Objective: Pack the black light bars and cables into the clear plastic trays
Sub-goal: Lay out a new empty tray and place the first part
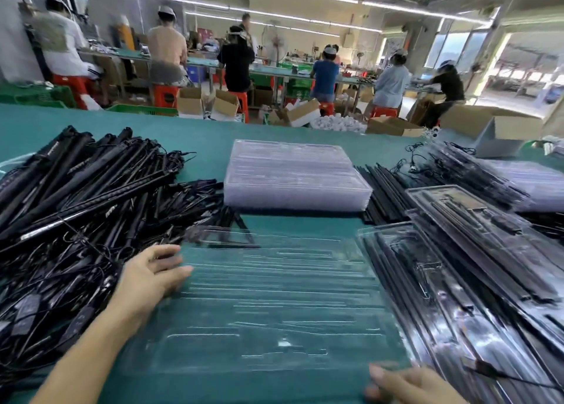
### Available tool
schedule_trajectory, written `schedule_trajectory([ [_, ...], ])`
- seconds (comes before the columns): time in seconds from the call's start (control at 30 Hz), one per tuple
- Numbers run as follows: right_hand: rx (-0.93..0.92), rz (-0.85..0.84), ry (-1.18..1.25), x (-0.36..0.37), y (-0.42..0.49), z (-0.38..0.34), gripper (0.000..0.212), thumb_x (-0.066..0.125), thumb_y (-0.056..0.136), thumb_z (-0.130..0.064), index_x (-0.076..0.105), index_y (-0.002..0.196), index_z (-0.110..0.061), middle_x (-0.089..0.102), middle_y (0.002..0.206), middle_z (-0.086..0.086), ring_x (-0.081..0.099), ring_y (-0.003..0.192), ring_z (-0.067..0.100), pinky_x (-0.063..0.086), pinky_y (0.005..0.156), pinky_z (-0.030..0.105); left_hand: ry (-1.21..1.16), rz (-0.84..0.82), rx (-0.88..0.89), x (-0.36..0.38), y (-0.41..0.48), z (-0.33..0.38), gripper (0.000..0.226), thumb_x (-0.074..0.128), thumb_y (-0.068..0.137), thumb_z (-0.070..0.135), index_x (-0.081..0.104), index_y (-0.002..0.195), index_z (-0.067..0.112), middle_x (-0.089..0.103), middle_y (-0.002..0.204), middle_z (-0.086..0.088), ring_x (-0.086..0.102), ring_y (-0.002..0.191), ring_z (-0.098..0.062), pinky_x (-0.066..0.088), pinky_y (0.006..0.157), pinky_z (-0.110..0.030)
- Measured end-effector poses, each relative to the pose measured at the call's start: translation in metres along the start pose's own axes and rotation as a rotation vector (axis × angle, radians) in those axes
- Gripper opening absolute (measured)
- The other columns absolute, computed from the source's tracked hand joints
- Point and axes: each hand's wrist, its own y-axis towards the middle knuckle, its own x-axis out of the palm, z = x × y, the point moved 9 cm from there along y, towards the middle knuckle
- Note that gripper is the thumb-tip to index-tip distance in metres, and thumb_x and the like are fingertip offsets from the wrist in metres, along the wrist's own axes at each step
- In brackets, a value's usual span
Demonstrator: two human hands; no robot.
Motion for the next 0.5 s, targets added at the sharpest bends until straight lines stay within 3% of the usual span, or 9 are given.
schedule_trajectory([
  [0.1,0.017,0.002,-0.226,-0.019,-0.008,-0.017,0.054,0.064,0.072,-0.056,0.069,0.053,-0.005,0.061,0.052,0.010,0.055,0.044,0.016,0.040,0.048,0.018,0.079,0.009,0.025,0.000,0.000,0.005,0.039,0.079,0.074,-0.007,0.068,0.100,0.020,0.071,0.101,-0.012,0.070,0.086,-0.025,0.054,0.067,-0.032],
  [0.17,-0.067,0.194,-0.114,-0.048,0.001,-0.042,0.053,0.062,0.081,-0.050,0.066,0.054,-0.004,0.062,0.051,0.017,0.051,0.035,0.019,0.032,0.035,0.017,0.231,0.046,0.033,-0.004,0.001,0.007,0.030,0.077,0.077,-0.003,0.070,0.096,0.020,0.073,0.096,-0.009,0.070,0.081,-0.024,0.056,0.063,-0.034],
  [0.23,-0.260,0.409,-0.026,-0.078,0.021,-0.076,0.041,0.064,0.090,-0.033,0.066,0.061,-0.003,0.063,0.051,0.015,0.050,0.033,0.019,0.031,0.033,0.015,0.397,0.113,0.064,-0.009,-0.003,0.014,0.015,0.076,0.080,0.011,0.072,0.088,0.023,0.075,0.083,-0.004,0.069,0.068,-0.023,0.058,0.065,-0.039],
  [0.27,-0.345,0.500,-0.081,-0.088,0.032,-0.093,0.035,0.064,0.093,-0.025,0.067,0.064,-0.004,0.064,0.052,0.011,0.053,0.035,0.019,0.035,0.035,0.017,0.477,0.138,0.088,-0.010,-0.007,0.020,0.008,0.078,0.080,0.022,0.072,0.083,0.025,0.074,0.076,-0.001,0.068,0.063,-0.023,0.057,0.064,-0.037],
  [0.37,-0.452,0.678,-0.330,-0.107,0.077,-0.128,0.028,0.060,0.090,-0.019,0.069,0.066,-0.009,0.067,0.056,0.005,0.066,0.054,0.022,0.053,0.058,0.032,0.697,0.162,0.197,-0.001,-0.019,0.033,0.033,0.081,0.072,0.054,0.063,0.074,0.026,0.068,0.070,0.003,0.062,0.068,-0.016,0.045,0.061,-0.031],
  [0.43,-0.462,0.745,-0.454,-0.116,0.107,-0.142,0.024,0.057,0.089,-0.019,0.072,0.073,-0.008,0.070,0.065,0.006,0.067,0.069,0.026,0.054,0.074,0.038,0.744,0.132,0.250,0.007,-0.025,0.035,0.044,0.081,0.064,0.061,0.059,0.073,0.024,0.065,0.069,0.003,0.059,0.069,-0.014,0.042,0.061,-0.031],
  [0.5,-0.453,0.783,-0.566,-0.121,0.134,-0.153,0.021,0.054,0.089,-0.016,0.074,0.089,-0.011,0.073,0.086,0.010,0.066,0.085,0.030,0.052,0.081,0.037,0.762,0.098,0.251,0.011,-0.027,0.032,0.046,0.082,0.060,0.062,0.059,0.074,0.024,0.063,0.070,0.003,0.057,0.069,-0.013,0.041,0.059,-0.030],
])
